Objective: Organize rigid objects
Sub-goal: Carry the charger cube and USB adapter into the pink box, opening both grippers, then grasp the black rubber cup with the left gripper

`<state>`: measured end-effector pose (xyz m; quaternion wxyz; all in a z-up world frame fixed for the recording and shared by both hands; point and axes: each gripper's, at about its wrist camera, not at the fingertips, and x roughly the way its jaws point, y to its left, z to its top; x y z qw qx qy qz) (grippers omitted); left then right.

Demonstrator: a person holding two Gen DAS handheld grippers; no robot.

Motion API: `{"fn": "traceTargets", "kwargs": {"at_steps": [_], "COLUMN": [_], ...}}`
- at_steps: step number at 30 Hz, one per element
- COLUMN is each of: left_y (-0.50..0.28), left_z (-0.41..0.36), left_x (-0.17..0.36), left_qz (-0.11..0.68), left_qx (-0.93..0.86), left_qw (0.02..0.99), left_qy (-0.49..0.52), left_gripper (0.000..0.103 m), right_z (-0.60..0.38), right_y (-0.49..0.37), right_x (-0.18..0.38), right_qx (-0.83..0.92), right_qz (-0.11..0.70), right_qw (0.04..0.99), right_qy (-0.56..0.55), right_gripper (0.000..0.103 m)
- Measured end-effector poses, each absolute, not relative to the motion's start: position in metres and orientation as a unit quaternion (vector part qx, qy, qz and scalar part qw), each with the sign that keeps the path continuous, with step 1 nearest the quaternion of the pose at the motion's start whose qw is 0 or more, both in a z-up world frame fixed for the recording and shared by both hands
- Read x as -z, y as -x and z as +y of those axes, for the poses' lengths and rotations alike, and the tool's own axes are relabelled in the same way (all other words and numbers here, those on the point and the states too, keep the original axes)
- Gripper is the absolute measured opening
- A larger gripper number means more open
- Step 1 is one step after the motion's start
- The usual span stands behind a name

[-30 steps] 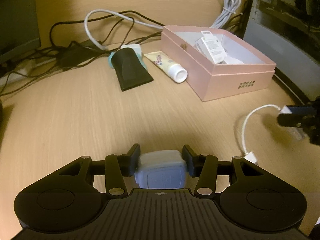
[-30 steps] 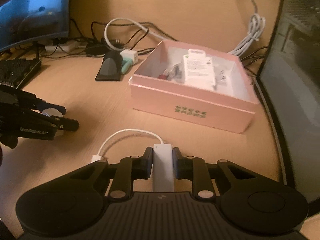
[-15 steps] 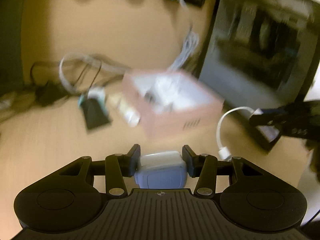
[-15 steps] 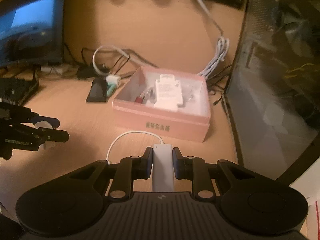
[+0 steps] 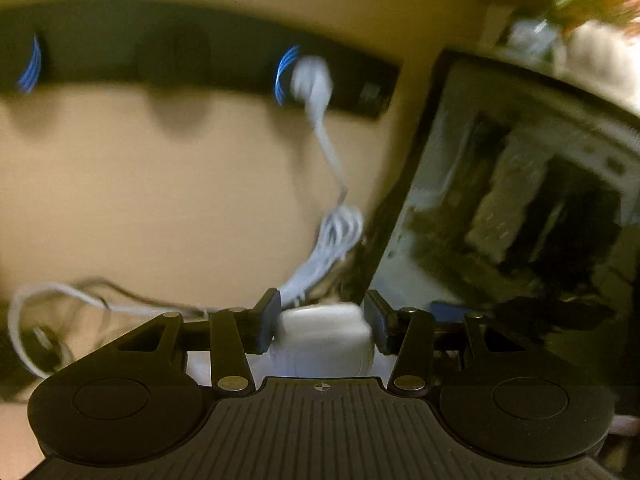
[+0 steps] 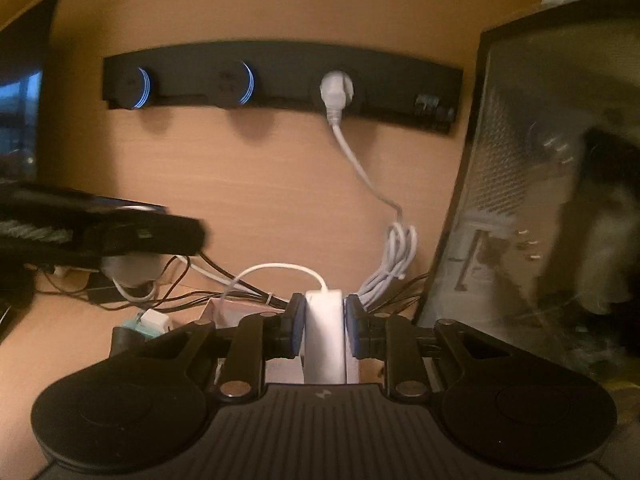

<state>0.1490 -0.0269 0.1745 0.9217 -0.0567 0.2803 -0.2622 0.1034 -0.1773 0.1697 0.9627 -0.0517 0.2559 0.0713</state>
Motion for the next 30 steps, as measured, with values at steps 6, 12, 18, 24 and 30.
{"fn": "traceTargets", "kwargs": {"at_steps": [6,12,18,24,30], "left_y": [-0.161,-0.154,-0.143,-0.153,-0.179], "left_z": [-0.029,0.038,0.141,0.143,0.107], "left_x": [-0.116,-0.093,-0.080,-0.058,-0.037], "left_qz": [0.347,0.356,0.343,0.401,0.427], "left_qx": [0.237,0.162,0.005,0.021,-0.006], "left_qw": [0.905,0.912,0.915,0.896,0.893], "left_qy": [0.070,0.125,0.214,0.188,0.143], "left_gripper": [0.048,0.048,0.048,0.048,0.050], "right_z": [-0.189,-0.182,-0.173,-0.158,-0.149], "right_y": [-0.093,-0.079,-0.052,-0.039,-0.032], "right_x": [-0.128,-0.094,-0.074,-0.065,-0.065], "right_qx": [-0.063,-0.078,-0.107,-0.127,-0.130], "right_qz": [0.290,0.323,0.359,0.373,0.382], "right_qw": [0.954,0.942,0.927,0.919,0.915], "right_qy": [0.035,0.052,0.023,0.026,0.021], "right_gripper": [0.064,0.065,0.065,0.065,0.065]}}
